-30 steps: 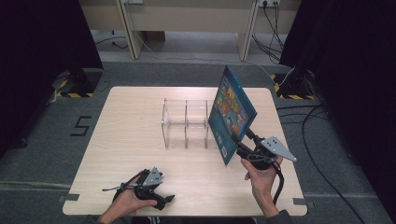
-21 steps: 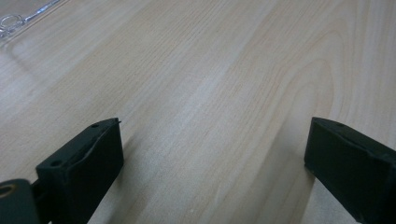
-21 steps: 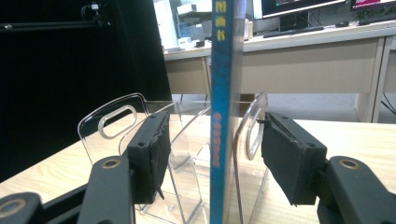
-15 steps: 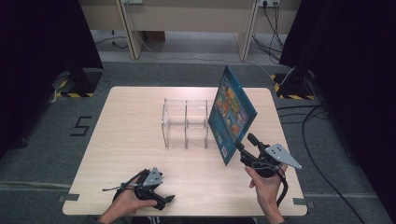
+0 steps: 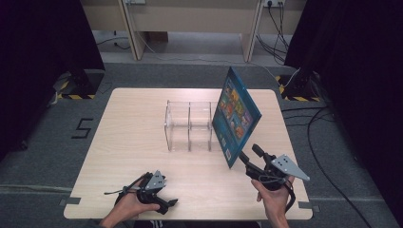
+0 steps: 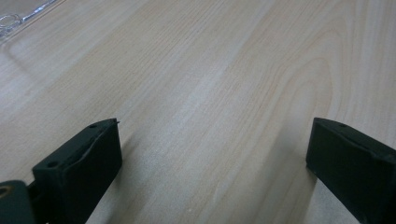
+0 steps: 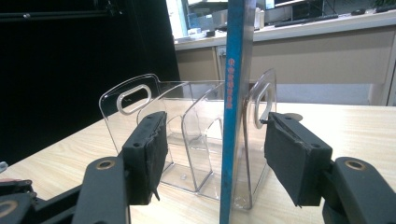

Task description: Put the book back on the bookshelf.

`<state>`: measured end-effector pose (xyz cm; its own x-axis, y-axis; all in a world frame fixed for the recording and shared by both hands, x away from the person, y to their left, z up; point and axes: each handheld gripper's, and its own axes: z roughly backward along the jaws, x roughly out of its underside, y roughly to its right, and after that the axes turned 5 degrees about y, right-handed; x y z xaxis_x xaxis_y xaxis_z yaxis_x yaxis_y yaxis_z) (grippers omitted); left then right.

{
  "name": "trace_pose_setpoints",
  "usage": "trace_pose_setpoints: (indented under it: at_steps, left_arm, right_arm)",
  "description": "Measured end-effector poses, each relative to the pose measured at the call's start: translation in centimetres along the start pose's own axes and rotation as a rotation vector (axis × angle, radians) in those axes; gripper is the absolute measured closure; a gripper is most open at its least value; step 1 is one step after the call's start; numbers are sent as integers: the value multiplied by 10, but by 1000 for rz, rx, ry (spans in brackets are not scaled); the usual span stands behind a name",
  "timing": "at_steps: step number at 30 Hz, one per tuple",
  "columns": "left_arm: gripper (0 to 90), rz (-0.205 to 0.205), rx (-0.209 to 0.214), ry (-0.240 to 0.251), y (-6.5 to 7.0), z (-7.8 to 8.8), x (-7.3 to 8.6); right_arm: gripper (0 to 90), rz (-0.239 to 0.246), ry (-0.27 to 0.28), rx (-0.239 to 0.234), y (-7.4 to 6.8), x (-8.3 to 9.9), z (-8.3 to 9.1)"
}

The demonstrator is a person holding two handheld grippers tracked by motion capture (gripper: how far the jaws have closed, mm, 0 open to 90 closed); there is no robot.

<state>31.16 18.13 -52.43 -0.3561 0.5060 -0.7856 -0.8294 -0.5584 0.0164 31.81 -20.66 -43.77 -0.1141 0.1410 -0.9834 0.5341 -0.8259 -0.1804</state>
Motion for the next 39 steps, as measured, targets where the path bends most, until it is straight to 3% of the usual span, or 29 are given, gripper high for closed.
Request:
trace_pose_setpoints:
  at_steps: [39]
  left_arm:
    - [22, -1, 1, -4, 0, 0, 0]
  right_arm:
    - [288, -65, -100, 5, 14, 19, 37]
